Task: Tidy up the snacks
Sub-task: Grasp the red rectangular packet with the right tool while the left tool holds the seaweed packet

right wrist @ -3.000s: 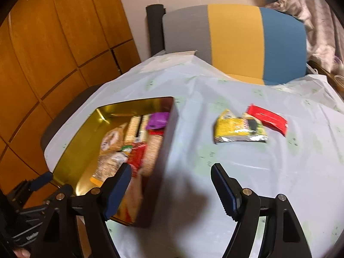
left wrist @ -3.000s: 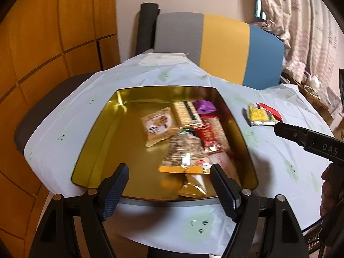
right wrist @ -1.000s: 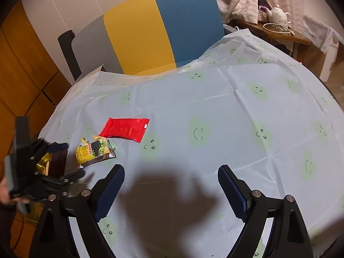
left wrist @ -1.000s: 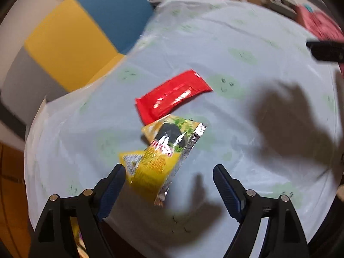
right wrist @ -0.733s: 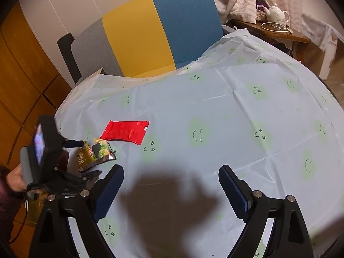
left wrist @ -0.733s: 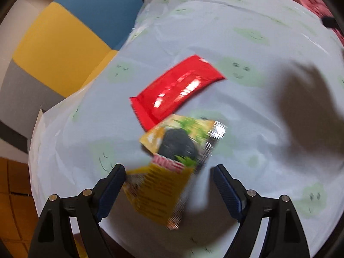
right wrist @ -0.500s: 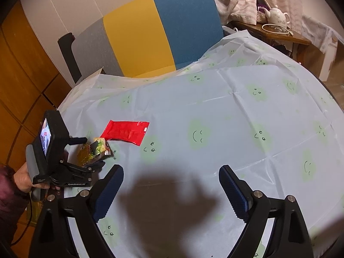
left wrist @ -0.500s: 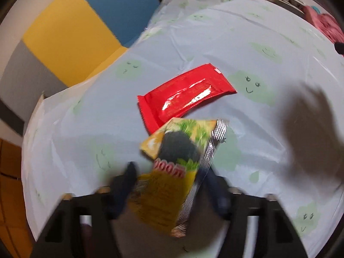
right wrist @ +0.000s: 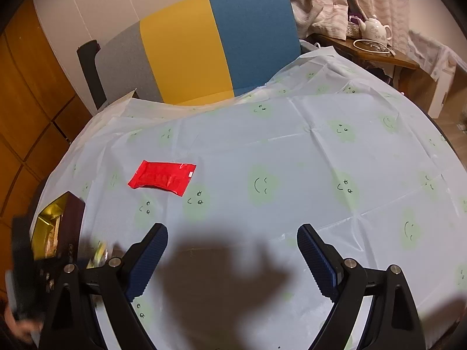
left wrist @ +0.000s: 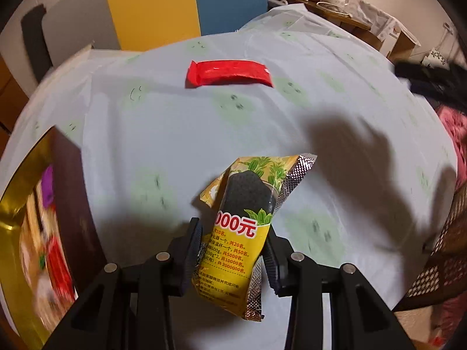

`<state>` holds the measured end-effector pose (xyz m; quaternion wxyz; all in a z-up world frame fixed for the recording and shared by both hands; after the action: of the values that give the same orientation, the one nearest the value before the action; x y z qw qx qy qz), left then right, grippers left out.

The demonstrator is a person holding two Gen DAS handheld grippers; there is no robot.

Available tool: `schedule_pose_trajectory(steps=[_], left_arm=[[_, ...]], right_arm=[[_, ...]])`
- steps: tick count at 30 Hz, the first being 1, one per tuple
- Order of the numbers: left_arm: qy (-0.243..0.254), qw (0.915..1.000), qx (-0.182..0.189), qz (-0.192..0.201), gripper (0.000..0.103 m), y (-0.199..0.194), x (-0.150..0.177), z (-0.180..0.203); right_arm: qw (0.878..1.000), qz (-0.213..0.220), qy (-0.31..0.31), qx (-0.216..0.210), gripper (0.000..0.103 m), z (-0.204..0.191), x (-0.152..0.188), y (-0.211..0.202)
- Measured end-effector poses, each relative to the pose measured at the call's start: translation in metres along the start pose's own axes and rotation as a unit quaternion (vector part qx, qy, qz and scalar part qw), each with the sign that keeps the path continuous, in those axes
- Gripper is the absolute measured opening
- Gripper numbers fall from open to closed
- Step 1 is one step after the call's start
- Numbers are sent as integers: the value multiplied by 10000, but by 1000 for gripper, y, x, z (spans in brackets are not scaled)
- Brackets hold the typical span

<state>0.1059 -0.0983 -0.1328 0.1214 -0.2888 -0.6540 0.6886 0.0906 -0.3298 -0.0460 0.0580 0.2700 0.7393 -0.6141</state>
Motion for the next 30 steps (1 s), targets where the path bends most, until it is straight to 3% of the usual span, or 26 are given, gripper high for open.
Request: schedule_pose_trajectory(steps=[5,7,12,16,19,23,27,30], left_arm=[[132,9986,-210,477,41,-9,18,15],[227,9976,-257,598,40,-11,21,18],[93,9971,-4,751,40,-9,20,16],[10,9960,200,868,40,-6,19,14],[-71,9951,363,917,40,-2,18,11],[-179,9942,521,928,40,2,16,10],[-244,9936,602,921,40,3,15,9],[-263,9932,624,946,40,3,15,9]], right_arm=[[9996,-206,-190,26,91,-8,7,10],[9988,-343,-311,-150,91,-17,11,16],[9934,-705,-801,-417,91,-51,18,31],[9862,-723,-1391,-529,91,-87,2,44],[9742,-819,-1903,-891,90,-114,-16,67],[9618,-921,-2512,-581,90,-132,-40,104],[9397,-991,-3267,-192,90,-152,-63,135],[9227,-1212,-3655,-174,90,-160,-70,152]])
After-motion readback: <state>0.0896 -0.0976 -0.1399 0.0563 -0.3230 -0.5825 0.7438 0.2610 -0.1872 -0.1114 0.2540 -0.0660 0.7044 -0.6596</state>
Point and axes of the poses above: each gripper's, at about its wrist camera, not at the fingertips, and y roughly the way its jaws point, z to its right, x to its underside, the point moved 8 cm from there along y, roughly the way its jaws point, and after that the axes turned 10 degrees about -z, right-handed, at the moved point
